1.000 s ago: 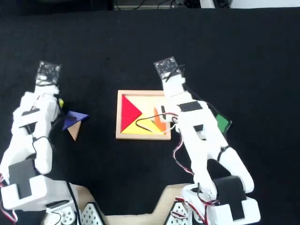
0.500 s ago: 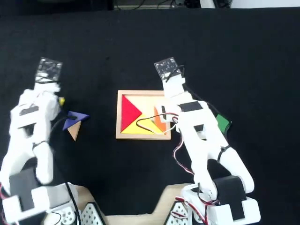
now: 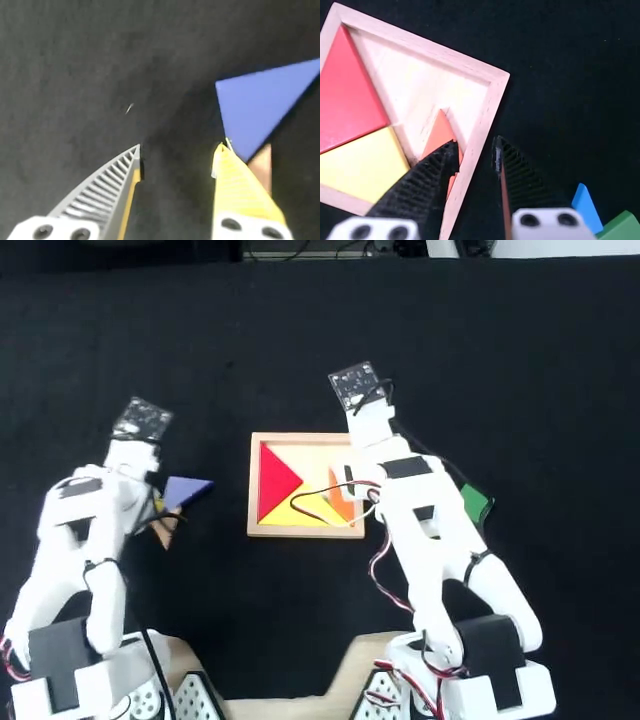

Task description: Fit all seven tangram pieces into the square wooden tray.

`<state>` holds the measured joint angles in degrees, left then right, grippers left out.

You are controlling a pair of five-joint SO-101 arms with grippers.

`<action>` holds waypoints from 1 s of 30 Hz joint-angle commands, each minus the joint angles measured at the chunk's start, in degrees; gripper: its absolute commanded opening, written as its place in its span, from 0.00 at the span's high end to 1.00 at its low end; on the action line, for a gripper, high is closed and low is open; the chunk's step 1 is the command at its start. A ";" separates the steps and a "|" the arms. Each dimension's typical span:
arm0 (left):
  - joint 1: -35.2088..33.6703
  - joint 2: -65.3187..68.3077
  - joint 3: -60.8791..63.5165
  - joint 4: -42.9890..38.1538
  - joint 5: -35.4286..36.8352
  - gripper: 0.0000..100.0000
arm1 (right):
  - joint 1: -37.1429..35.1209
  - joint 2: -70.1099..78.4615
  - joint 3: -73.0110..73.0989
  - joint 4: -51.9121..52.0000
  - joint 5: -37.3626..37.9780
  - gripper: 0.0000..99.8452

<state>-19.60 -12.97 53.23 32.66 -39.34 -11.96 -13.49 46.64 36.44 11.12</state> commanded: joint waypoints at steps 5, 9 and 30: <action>8.66 4.48 -6.02 -10.37 11.08 0.77 | -0.88 -2.24 -0.31 -1.05 0.62 0.88; 9.63 10.29 -9.80 -15.56 14.68 0.77 | -0.79 -2.24 -0.31 -1.05 0.70 0.88; 13.85 -13.71 -4.26 18.02 5.98 0.76 | -0.97 -2.24 -0.13 -1.05 3.16 0.88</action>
<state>-4.04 -24.40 45.67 57.19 -32.57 -11.96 -13.49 46.64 36.44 13.85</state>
